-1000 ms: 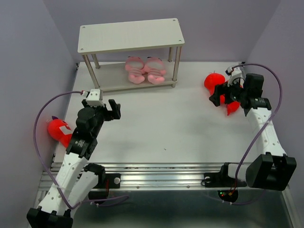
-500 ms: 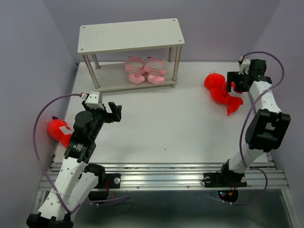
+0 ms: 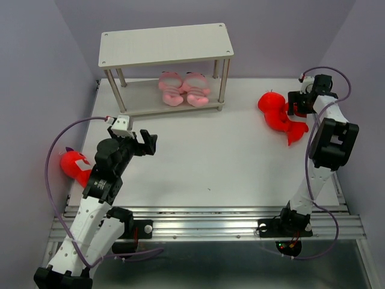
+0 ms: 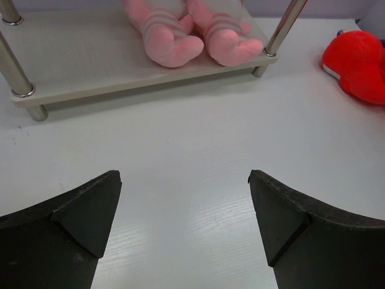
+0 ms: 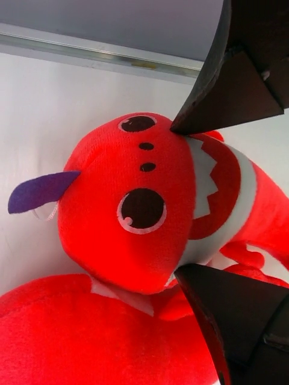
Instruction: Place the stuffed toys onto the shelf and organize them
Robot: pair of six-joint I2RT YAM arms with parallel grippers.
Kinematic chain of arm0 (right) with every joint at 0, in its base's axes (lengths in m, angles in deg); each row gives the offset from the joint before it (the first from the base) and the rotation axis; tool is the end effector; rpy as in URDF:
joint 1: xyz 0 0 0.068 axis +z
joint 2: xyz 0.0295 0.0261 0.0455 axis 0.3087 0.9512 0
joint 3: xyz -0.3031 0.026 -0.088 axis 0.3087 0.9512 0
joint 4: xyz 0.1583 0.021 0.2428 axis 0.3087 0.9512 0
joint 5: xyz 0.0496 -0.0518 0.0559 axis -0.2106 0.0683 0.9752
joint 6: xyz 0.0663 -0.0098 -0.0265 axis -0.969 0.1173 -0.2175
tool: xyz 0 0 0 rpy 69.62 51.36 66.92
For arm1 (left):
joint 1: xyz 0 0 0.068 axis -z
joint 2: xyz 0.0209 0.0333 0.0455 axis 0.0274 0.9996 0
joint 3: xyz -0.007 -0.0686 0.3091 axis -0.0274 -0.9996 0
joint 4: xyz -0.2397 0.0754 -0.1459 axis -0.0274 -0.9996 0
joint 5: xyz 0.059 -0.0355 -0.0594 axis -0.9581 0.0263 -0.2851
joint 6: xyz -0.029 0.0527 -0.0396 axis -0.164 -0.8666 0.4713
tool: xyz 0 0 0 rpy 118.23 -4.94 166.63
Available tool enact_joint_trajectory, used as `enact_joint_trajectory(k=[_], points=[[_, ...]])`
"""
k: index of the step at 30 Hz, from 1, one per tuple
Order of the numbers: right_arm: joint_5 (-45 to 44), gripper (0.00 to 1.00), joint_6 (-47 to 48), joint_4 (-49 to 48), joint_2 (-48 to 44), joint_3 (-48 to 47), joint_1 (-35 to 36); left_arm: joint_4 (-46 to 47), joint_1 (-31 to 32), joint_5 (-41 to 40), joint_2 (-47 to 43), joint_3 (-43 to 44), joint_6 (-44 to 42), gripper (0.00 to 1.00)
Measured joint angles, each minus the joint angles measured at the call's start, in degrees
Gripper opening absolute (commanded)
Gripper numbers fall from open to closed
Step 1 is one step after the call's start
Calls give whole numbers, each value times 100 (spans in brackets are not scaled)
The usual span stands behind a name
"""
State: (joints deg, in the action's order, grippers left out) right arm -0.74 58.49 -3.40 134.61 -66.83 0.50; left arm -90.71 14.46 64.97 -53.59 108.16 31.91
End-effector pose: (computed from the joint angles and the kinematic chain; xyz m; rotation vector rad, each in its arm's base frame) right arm 0.5060 -0.1485 0.2407 -0.1121 2.4505 -0.0637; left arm 0.1686 -0.0532 0.3502 0.1816 1.6154 -0.3783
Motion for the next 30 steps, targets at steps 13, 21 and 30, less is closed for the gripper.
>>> enact_joint_trajectory(k=[13, 21, 30], points=[[730, 1, 208, -872, -479, 1040, -433, 570, 0, 1209, -131, -269, 157, 99], [1099, 1, -133, -824, -2485, 2358, -463, 1355, 616, 1751, 463, -459, 1202, 99], [2347, 1, -1495, -813, -4437, 3136, -422, 1912, 3215, 286, 1952, 216, 2184, 99]])
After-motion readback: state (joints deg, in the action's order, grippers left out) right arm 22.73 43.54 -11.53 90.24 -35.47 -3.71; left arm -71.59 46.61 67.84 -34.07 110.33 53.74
